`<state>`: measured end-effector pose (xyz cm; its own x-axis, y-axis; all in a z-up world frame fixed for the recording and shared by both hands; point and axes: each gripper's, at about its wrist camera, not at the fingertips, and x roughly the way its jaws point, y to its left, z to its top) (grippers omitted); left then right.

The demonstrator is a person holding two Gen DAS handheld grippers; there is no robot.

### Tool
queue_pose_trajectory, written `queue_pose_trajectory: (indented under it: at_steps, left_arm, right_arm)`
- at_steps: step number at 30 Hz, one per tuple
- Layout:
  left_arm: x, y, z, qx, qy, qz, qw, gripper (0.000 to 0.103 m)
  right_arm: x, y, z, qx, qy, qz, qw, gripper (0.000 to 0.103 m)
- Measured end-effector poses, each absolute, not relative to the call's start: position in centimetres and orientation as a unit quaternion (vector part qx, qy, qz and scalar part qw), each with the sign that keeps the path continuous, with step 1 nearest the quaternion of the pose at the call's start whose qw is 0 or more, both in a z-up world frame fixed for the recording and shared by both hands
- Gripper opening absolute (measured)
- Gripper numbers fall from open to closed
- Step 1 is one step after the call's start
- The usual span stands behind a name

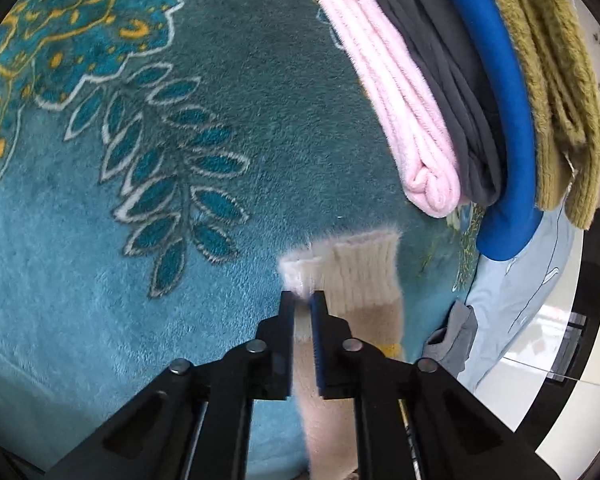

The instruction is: Fold clothes

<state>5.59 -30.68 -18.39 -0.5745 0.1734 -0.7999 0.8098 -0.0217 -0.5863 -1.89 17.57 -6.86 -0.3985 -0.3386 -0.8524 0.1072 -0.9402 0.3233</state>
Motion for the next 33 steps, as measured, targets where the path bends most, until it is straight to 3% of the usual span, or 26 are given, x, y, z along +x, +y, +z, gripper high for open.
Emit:
queue_pose_trajectory:
  at_steps: [5,10,15,23,27,33]
  left_arm:
    - [4.9,-30.6,-15.5,0.376,0.599,-0.660,0.255,0.000]
    - [3.2,-28.3,-8.3,0.371,0.453,-0.778,0.225,0.000]
    - [0.7,-22.5,-0.6,0.361,0.302,-0.871,0.137,0.000]
    - [-1.4,-10.6,8.5,0.346,0.175,-0.922,0.007,0.000]
    - [-2.6,-3.6,9.1,0.359,0.109,-0.926,-0.038,0.000]
    - [-3.3,5.2,5.1,0.415,0.048,-0.905,-0.082,0.000]
  right_arm:
    - [-1.7,19.4,-6.3,0.523,-0.138,-0.831,0.125,0.038]
    - [-1.2,21.0,-5.7,0.510,-0.154,-0.836,0.130,0.038]
    - [-0.8,23.5,-5.4,0.496,-0.185,-0.840,0.123,0.038]
    - [-0.1,28.9,-5.0,0.466,-0.237,-0.846,0.104,0.038]
    - [0.4,31.7,-5.5,0.461,-0.264,-0.843,0.085,0.038]
    - [1.5,35.4,-6.7,0.456,-0.292,-0.839,0.060,0.037]
